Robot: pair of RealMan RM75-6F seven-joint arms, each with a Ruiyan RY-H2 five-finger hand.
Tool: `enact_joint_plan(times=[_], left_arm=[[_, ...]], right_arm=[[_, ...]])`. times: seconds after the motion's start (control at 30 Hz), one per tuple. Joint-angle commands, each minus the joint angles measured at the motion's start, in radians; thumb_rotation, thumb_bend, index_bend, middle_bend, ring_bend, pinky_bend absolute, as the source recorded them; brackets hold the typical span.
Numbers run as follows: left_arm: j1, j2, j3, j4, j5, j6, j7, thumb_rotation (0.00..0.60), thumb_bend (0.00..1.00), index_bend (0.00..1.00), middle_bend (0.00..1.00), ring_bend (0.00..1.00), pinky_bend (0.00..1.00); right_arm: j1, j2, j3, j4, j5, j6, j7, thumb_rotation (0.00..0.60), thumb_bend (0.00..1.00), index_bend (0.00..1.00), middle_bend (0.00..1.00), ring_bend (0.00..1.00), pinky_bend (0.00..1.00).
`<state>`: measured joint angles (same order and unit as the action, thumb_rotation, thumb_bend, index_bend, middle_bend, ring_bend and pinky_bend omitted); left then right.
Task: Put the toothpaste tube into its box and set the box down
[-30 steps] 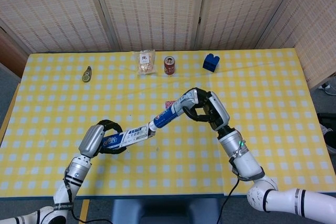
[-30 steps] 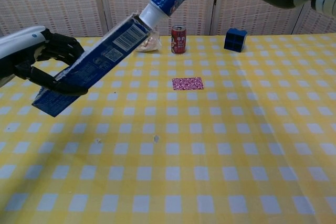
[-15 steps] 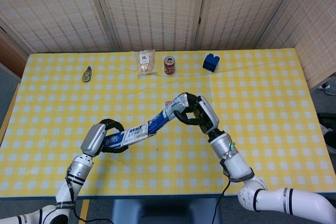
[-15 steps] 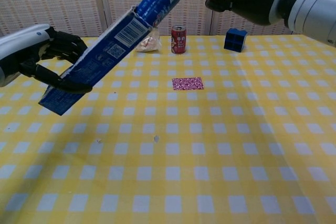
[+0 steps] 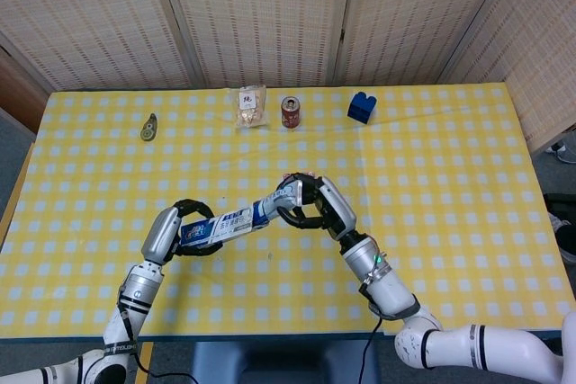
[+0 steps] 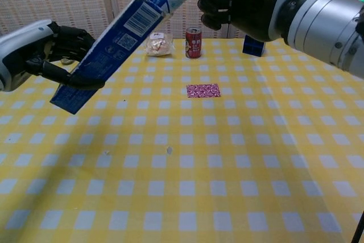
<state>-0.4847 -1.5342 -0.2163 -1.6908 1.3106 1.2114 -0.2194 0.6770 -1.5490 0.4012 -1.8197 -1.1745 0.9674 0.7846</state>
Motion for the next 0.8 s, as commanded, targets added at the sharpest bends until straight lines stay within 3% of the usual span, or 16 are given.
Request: enact_joint_plan(times=[0.03,0.2,0.3,0.4,0.53,0.57,0.8], left_arm=[[-0.001,-0.003,-0.005,0.001,-0.001,0.002,-0.003,0.6,0.15,0.57,0.58,0.43,0.28],[0.002,-0.002,-0.017,0.0,-0.014,0.003,-0.033,0.6,0.15,0.57,0.58,0.43,0.28],[0.007,0.007,-0.025,-0.005,-0.024,-0.002,-0.071,0.6,0.15,0.57,0.58,0.43,0.28],[0.01,0.014,-0.031,-0.012,-0.026,-0.005,-0.098,0.6,0.15,0.57,0.58,0.43,0.28],[0.013,0.013,-0.039,-0.013,-0.019,0.007,-0.12,0.6,0.15,0.57,0.58,0.43,0.28],[0.013,0.013,-0.041,-0.013,-0.019,0.008,-0.125,0.6,0.15,0.57,0.58,0.43,0.28],[0.016,0.021,-0.044,-0.015,-0.018,0.003,-0.158,0.6,0.15,0.57,0.58,0.43,0.28]], right_arm=[[0.008,-0.019,-0.005,-0.004,0.012,0.007,-0.037,0.6,0.39,0.9,0.82,0.78,0.78],[0.011,-0.035,-0.006,-0.013,0.009,0.007,-0.053,0.6,0.39,0.88,0.78,0.74,0.72],[0.007,-0.041,0.003,-0.014,-0.021,0.017,-0.023,0.6,0.39,0.76,0.69,0.64,0.6],[0.007,-0.047,-0.003,-0.007,-0.063,0.006,0.025,0.6,0.39,0.51,0.53,0.49,0.44],[0.007,-0.035,-0.019,0.008,-0.144,-0.016,0.122,0.6,0.39,0.06,0.29,0.28,0.24],[0.007,-0.032,-0.021,0.014,-0.161,-0.013,0.133,0.6,0.39,0.01,0.24,0.24,0.2],[0.006,-0.018,-0.038,0.032,-0.237,0.017,0.193,0.6,0.39,0.0,0.1,0.12,0.12]])
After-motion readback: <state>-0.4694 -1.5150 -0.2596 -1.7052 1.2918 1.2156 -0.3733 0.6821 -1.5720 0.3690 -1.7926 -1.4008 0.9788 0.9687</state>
